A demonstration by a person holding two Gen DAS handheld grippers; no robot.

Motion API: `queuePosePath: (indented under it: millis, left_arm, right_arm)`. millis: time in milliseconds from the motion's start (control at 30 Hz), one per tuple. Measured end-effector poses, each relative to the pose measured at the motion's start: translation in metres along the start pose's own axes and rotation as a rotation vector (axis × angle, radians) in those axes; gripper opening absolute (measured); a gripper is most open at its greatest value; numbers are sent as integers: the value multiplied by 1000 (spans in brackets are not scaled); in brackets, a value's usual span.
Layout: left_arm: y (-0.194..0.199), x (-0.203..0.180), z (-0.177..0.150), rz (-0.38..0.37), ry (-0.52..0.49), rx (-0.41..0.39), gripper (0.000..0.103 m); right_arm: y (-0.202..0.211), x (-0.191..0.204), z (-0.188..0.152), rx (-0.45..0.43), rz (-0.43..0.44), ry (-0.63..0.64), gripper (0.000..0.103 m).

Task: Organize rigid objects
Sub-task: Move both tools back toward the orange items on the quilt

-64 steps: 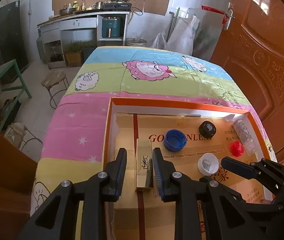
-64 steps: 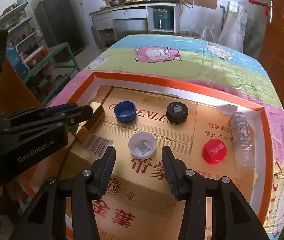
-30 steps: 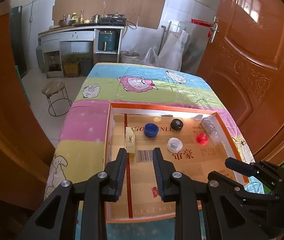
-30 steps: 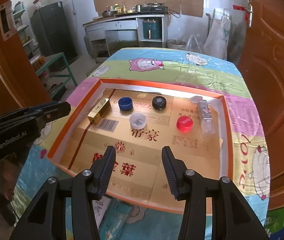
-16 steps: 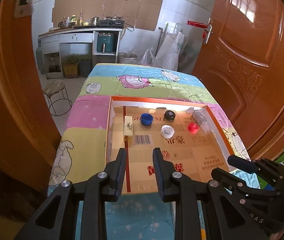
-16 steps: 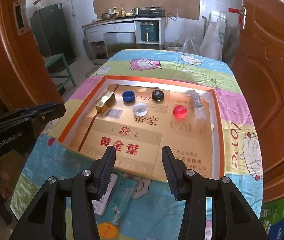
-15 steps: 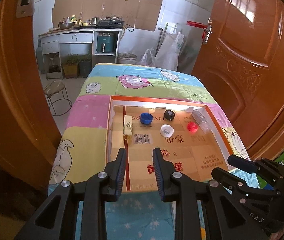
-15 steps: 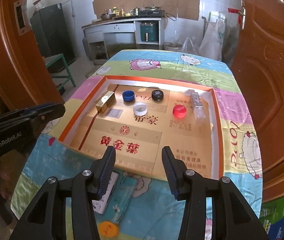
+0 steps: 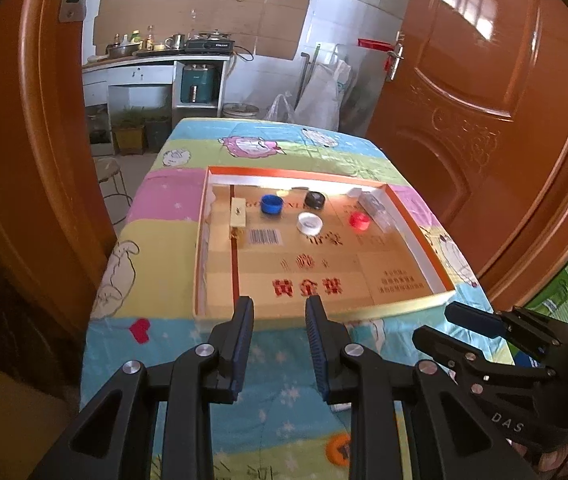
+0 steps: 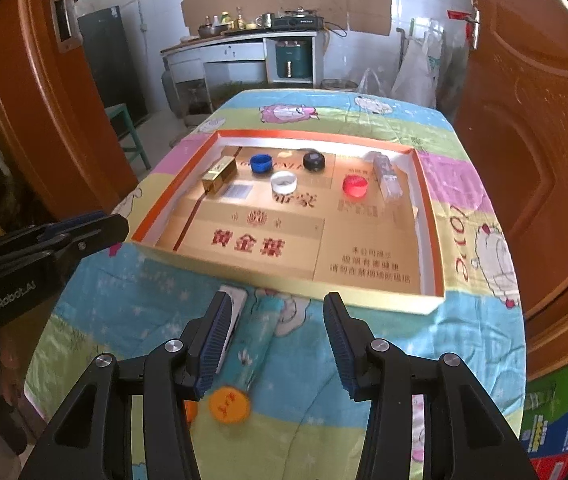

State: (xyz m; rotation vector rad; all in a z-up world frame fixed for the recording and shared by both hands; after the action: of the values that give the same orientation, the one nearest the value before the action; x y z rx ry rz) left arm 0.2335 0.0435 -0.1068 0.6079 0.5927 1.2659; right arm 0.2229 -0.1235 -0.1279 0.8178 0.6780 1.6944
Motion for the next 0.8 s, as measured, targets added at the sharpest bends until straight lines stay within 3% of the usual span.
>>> queuePosePath:
  millis: [300,500,800]
  left_arm:
    - [8,-25,-36,-50,-45,-19,27]
    - [8,-59,-70,-87,-150,-40,27]
    - [-11,-83,-105,-115,-235,4,27]
  right_arm:
    - [3,-5,-26,21,-14,-19,49]
    - [2,-6,-42,39,-23,-24,49]
    - [0,-16,-56,57,-38,-50,49]
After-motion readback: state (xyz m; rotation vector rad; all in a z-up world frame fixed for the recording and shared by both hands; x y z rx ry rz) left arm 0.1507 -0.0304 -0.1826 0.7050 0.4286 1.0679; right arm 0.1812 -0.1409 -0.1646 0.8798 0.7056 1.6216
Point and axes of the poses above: each gripper's, at about its wrist camera, not at the fingertips, and y roughly against the way its jaws point, x to its left, z to its top, the point moved 7 cm from there along -y, roughly the way its jaws point, and after that the axes turned 10 degrees about -y, right-handed, at the moved point
